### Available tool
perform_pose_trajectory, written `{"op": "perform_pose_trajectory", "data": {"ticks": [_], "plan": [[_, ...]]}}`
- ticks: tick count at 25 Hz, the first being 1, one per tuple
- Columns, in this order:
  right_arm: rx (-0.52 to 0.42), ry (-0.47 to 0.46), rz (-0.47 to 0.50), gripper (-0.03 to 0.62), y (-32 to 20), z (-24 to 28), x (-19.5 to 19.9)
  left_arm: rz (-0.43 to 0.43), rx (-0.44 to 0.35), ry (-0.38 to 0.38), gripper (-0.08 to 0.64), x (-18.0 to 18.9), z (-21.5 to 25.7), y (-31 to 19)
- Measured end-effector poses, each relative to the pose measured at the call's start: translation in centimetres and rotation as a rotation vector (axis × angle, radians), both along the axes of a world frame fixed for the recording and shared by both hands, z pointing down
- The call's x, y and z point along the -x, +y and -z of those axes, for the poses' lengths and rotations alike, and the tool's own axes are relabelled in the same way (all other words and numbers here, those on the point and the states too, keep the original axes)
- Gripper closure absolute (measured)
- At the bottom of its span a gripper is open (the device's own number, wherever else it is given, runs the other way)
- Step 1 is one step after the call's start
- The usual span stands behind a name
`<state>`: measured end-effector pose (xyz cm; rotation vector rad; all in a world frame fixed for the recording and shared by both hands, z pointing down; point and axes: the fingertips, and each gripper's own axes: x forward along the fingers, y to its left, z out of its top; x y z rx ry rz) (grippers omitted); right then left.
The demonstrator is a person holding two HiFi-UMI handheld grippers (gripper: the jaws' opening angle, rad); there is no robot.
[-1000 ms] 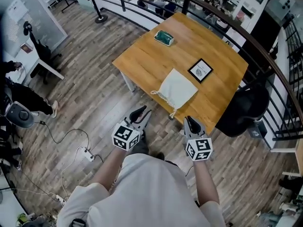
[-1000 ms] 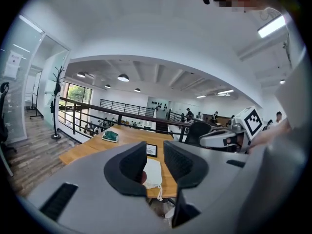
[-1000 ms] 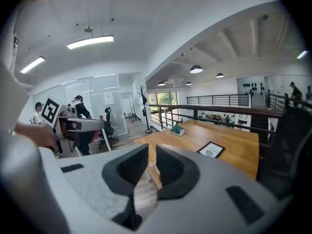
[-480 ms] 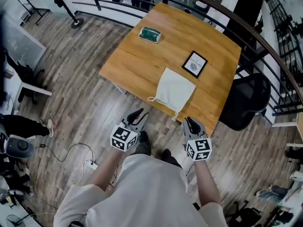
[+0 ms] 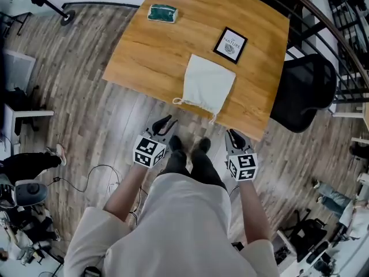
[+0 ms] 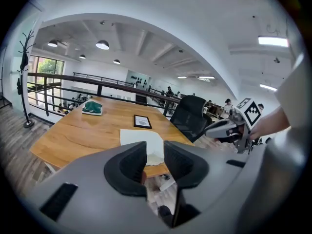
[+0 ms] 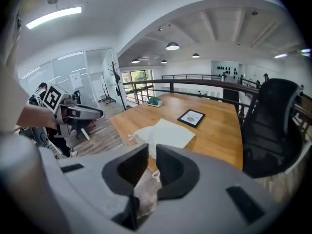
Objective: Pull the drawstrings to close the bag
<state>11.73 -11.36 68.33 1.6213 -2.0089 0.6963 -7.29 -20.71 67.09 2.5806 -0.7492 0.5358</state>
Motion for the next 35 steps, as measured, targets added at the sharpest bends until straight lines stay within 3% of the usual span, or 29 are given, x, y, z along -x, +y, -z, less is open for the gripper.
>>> {"op": "perform_pose_trajectory", "data": {"ticks": [14, 25, 35], "plan": [[0.211, -0.019, 0.078, 0.557, -1.1, -11.9, -0.7, 0.009, 0.035, -0.214, 0.451, -0.8, -10.6, -3.7], [0.347, -0.038, 0.092, 0.555, -2.6, -19.4, 0.0, -0.094, -0.068, -0.425, 0.439, -1.8, -16.7, -6.3], [0.395, 0.018, 0.131, 0.517, -3.9, -22.8, 0.1, -0.148, -0.083, -0.503, 0.430, -3.1, -19.5, -7.2]]}}
